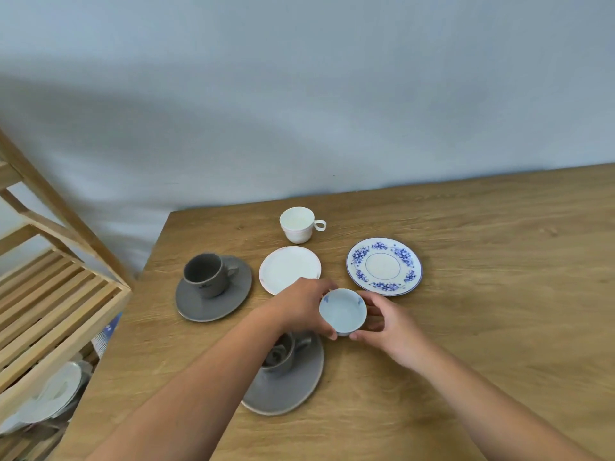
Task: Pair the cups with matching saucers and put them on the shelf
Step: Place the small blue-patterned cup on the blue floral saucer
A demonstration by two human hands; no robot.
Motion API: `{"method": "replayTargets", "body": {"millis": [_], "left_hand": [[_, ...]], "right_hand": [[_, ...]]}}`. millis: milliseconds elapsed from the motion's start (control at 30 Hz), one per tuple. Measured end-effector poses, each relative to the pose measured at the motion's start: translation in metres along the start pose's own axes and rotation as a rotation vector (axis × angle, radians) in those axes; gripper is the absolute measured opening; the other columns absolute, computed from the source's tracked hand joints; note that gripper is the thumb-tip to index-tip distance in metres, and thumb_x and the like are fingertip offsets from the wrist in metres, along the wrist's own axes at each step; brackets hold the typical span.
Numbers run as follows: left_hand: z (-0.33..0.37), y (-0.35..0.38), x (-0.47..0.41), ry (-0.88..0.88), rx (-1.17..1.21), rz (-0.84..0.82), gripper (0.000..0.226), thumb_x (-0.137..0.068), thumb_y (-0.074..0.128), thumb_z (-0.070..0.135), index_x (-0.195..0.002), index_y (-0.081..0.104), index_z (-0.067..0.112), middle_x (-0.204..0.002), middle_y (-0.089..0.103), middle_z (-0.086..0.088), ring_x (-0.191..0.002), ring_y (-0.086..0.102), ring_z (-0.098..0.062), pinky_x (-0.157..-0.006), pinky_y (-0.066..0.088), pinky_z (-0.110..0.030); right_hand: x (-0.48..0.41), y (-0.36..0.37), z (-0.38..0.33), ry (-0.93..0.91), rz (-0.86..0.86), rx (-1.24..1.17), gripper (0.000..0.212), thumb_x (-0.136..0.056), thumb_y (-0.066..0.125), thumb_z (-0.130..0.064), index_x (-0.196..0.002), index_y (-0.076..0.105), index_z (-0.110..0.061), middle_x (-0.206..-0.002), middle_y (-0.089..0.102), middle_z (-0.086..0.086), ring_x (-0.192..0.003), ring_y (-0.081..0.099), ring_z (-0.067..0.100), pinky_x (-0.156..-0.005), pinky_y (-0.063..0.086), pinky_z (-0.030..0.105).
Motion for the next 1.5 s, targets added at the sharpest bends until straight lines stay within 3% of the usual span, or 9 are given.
{"method": "replayTargets", "body": {"millis": [167,300,433,500,933,1100,1267,1367,1500], "left_hand": [[0.01,-0.012,-0.011,0.042,0.058,0.08,0.077,-0.058,0.087,0.033,-0.127,0.054,0.025,-0.118,0.064,0.005,-0.105,0.058,-0.011,-0.09,0.047,-0.024],[0.029,-0.03,-0.036,0.077,0.162,0.142,0.082,-0.059,0.088,0.029,-0.132,0.052,0.019,-0.123,0.065,0.003,-0.111,0.06,-0.012,-0.098,0.047,-0.026],[0.043,-0.034,-0.071,0.093,0.256,0.178,0.078,-0.062,0.087,0.023,-0.133,0.054,0.018,-0.124,0.066,-0.002,-0.11,0.06,-0.014,-0.1,0.048,-0.032],[0.047,-0.033,-0.085,0.097,0.269,0.179,0.076,-0.064,0.086,0.021,-0.132,0.054,0.019,-0.122,0.066,-0.002,-0.109,0.06,-0.014,-0.098,0.048,-0.031],[0.041,-0.017,-0.117,0.076,0.279,0.178,0.083,-0.061,0.088,0.024,-0.136,0.051,0.017,-0.128,0.063,-0.002,-0.113,0.059,-0.015,-0.099,0.048,-0.032],[0.037,-0.022,-0.114,0.08,0.299,0.169,0.09,-0.062,0.088,0.024,-0.14,0.044,0.018,-0.136,0.056,-0.001,-0.118,0.056,-0.014,-0.1,0.046,-0.031],[0.006,-0.081,-0.092,0.043,0.389,0.462,0.083,-0.065,0.087,0.02,-0.137,0.047,0.015,-0.133,0.057,-0.003,-0.121,0.053,-0.015,-0.095,0.04,-0.022],[-0.03,-0.116,-0.077,-0.024,0.399,0.624,0.079,-0.066,0.086,0.023,-0.136,0.049,0.014,-0.135,0.054,-0.001,-0.124,0.05,-0.013,-0.099,0.04,-0.025],[-0.072,-0.125,-0.084,-0.162,0.301,0.546,0.088,-0.068,0.085,0.025,-0.143,0.038,0.015,-0.145,0.045,-0.006,-0.134,0.041,-0.018,-0.108,0.034,-0.03]], "right_hand": [[-0.007,-0.02,-0.006,-0.039,0.046,-0.028,0.067,-0.065,0.083,-0.011,-0.124,0.054,-0.027,-0.116,0.064,-0.012,-0.11,0.059,0.0,-0.095,0.049,0.024],[-0.025,-0.059,-0.014,-0.07,0.105,0.006,0.063,-0.067,0.081,-0.01,-0.12,0.055,-0.032,-0.112,0.063,-0.019,-0.103,0.056,-0.014,-0.082,0.045,0.006],[-0.053,-0.092,-0.004,-0.041,0.128,0.049,0.068,-0.067,0.081,-0.014,-0.126,0.052,-0.032,-0.119,0.064,-0.01,-0.115,0.056,0.003,-0.092,0.048,0.03],[-0.062,-0.1,0.002,-0.021,0.116,0.062,0.071,-0.067,0.081,-0.016,-0.129,0.051,-0.032,-0.123,0.062,-0.008,-0.118,0.054,0.008,-0.099,0.045,0.034],[-0.077,-0.109,0.016,0.017,0.086,0.099,0.076,-0.069,0.081,-0.019,-0.136,0.046,-0.027,-0.132,0.056,-0.008,-0.124,0.049,0.008,-0.109,0.037,0.035],[-0.075,-0.116,0.016,0.049,0.04,0.127,0.087,-0.07,0.079,-0.022,-0.144,0.033,-0.027,-0.135,0.043,-0.016,-0.13,0.04,0.004,-0.113,0.029,0.032],[-0.087,-0.122,-0.034,-0.114,0.171,0.172,0.065,-0.077,0.07,-0.017,-0.135,0.045,-0.031,-0.135,0.051,-0.013,-0.125,0.046,0.003,-0.104,0.037,0.027],[-0.111,-0.095,-0.071,-0.19,0.174,0.186,0.054,-0.08,0.069,-0.02,-0.13,0.051,-0.028,-0.13,0.058,-0.01,-0.117,0.053,0.004,-0.097,0.045,0.03],[-0.155,-0.048,-0.088,-0.14,0.124,0.297,0.05,-0.083,0.066,-0.022,-0.13,0.052,-0.02,-0.132,0.059,0.0,-0.111,0.059,0.014,-0.097,0.046,0.032]]}}
Point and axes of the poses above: each hand's wrist, its own x-axis away from the middle knuckle, its own y-axis out of the palm, z = x × y, the point moved 8 cm from there along -x, towards the middle knuckle
